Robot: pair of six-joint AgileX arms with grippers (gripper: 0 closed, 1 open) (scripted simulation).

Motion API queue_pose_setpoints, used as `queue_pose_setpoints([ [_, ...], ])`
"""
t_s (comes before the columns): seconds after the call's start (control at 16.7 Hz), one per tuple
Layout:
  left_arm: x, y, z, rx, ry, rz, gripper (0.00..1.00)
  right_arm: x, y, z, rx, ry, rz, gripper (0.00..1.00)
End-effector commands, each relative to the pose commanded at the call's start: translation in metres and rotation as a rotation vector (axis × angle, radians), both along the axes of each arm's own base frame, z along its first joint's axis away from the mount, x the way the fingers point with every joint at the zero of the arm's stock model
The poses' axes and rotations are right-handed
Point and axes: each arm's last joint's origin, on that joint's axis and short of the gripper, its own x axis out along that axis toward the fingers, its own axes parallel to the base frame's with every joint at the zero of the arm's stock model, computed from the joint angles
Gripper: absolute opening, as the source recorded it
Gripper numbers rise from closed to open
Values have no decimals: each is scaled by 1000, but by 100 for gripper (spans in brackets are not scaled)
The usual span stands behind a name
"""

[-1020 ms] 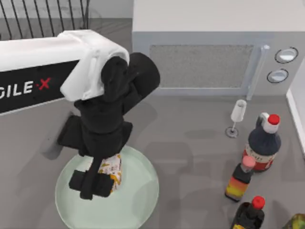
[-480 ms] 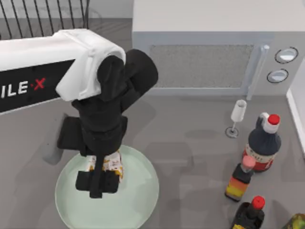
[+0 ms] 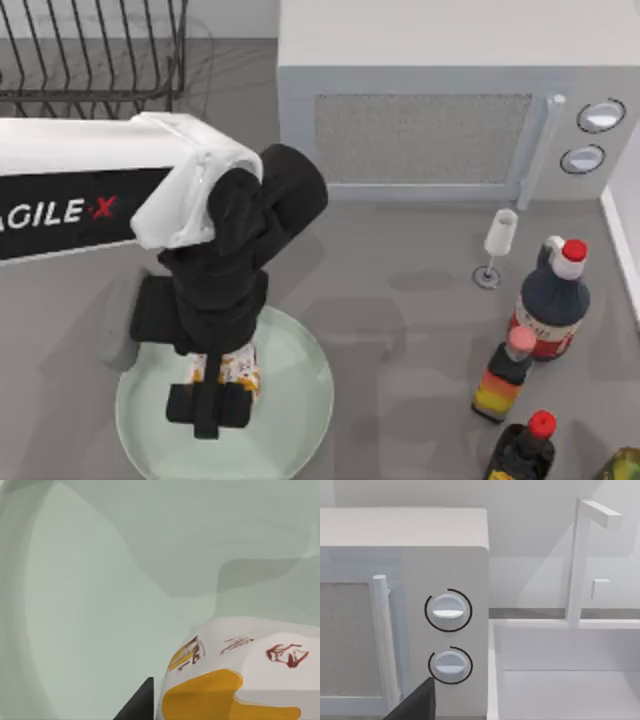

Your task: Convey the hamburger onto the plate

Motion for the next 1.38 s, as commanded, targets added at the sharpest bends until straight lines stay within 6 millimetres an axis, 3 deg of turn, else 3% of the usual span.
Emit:
queue_pose_setpoints([
  [0.3, -1, 1, -5, 2, 1, -1, 0, 0, 0, 0, 0, 0, 0, 100],
  [1.08, -1, 1, -5, 2, 1, -1, 98, 0, 0, 0, 0, 0, 0, 100],
  [1.38, -1, 1, -5, 2, 1, -1, 100, 0, 0, 0, 0, 0, 0, 100],
])
